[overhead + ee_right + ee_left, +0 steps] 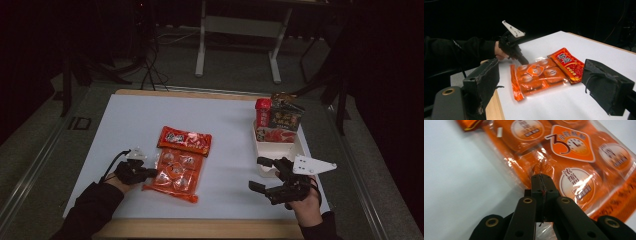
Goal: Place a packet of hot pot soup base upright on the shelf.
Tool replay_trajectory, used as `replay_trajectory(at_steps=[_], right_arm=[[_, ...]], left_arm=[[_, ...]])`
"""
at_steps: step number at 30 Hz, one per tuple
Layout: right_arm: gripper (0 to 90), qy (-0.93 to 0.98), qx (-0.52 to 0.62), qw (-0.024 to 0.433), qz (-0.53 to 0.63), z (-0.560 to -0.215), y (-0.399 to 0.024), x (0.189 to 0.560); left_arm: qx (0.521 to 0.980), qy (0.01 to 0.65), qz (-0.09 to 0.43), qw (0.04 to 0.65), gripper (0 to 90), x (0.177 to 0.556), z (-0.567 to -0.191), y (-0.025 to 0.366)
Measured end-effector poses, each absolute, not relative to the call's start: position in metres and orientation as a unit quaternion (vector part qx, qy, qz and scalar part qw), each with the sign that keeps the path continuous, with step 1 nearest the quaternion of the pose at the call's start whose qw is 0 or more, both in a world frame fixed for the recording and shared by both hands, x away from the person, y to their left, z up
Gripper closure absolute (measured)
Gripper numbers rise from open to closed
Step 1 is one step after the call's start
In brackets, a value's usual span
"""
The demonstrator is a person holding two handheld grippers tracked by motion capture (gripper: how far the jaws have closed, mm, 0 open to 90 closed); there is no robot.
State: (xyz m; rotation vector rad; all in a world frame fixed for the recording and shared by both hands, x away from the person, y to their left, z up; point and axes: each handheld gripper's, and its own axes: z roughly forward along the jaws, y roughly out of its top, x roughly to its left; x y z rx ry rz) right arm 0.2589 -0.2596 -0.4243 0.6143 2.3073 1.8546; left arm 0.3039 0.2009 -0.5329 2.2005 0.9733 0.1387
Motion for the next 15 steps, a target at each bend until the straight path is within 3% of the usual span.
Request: replay_trajectory(at_steps=[12, 15], right_arm=[[14.6, 0.765, 0.201, 0.057, 0.609, -0.426, -0.257, 0.259], [14.6, 0.763, 0.202, 0.056, 0.612, -0.426, -0.259, 0.259]], left_arm=[[0.863, 0.343, 0.037, 0.370, 90.0, 0.299, -0.532, 0.167], [0.854, 0.360, 0.062, 0.370, 89.9, 0.306, -0.530, 0.171]])
